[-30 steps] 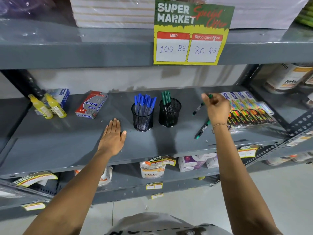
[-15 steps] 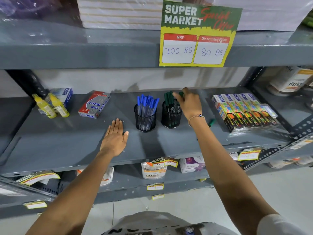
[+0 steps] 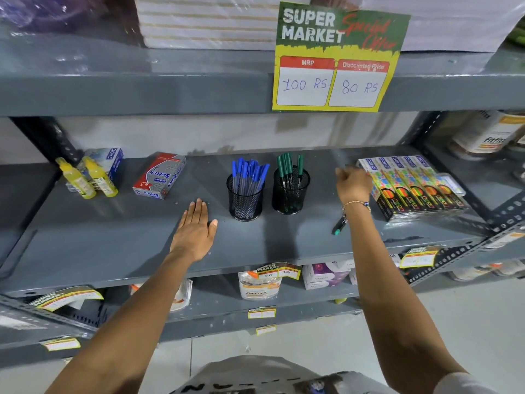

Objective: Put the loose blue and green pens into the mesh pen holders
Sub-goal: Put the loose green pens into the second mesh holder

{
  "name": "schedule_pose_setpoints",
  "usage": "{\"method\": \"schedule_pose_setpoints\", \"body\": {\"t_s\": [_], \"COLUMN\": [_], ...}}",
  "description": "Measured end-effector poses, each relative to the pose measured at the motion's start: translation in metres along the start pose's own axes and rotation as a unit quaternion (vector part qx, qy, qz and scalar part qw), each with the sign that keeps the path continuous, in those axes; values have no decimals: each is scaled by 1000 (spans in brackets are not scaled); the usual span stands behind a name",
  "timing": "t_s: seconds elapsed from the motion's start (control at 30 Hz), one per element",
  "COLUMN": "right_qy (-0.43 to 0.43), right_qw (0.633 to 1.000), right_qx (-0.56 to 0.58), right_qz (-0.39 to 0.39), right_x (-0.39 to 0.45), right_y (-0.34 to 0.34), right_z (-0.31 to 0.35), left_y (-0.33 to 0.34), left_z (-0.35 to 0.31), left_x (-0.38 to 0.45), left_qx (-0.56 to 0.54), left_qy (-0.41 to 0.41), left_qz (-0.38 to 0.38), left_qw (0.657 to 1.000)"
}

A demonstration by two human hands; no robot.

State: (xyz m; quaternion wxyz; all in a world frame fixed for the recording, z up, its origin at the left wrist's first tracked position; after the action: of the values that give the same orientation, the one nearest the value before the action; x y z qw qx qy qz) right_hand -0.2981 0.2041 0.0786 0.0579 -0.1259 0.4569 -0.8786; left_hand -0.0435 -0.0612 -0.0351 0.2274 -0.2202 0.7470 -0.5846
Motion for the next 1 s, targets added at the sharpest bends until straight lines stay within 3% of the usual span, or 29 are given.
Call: {"method": "schedule_pose_setpoints", "body": {"t_s": [0.13,0.2,0.57,0.63,0.77,0.87,1.0], "right_qy": [146,177,139,119,10,-75,-145], "right_qw": [987,981,968,977,998,986,966], "right_qx": [-52,-53,-80,-55,61,141,168], "right_qz": [46,66,194,170,28,-54,-129], "right_x": [-13,-20,-17,-9,8,12,4], "right_y": [0,3,8,1,-25,-41,-40], "right_z": [-49,-63,-56,-48,-4,31,58], "left_y": [-1,-2,-3,-2,-3,-3,-2], "left_z": [-2,-2,-1,-1,-2,-1,-1], "left_x": [0,-1,-2,-1,-2,-2,-1], "left_qx": [0,-1,-7,-7,-7,-6,-4], "left_qy": [1,1,1,2,2,1,2], "left_qz": [3,6,16,13,8,8,7], "left_qw": [1000,1000,1000,1000,1000,1000,1000]}}
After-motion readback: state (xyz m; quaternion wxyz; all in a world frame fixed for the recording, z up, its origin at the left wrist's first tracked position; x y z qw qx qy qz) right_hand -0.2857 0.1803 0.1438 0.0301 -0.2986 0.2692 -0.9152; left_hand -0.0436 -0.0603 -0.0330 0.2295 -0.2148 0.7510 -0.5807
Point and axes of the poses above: each hand's wrist, its own x-axis towards the middle knuckle, its own y-axis out of the palm, z = x × y, the point moved 3 cm from there along x, towards the middle knuckle, and after that the axes turned 4 degrees about -y, right-handed, at the moved point
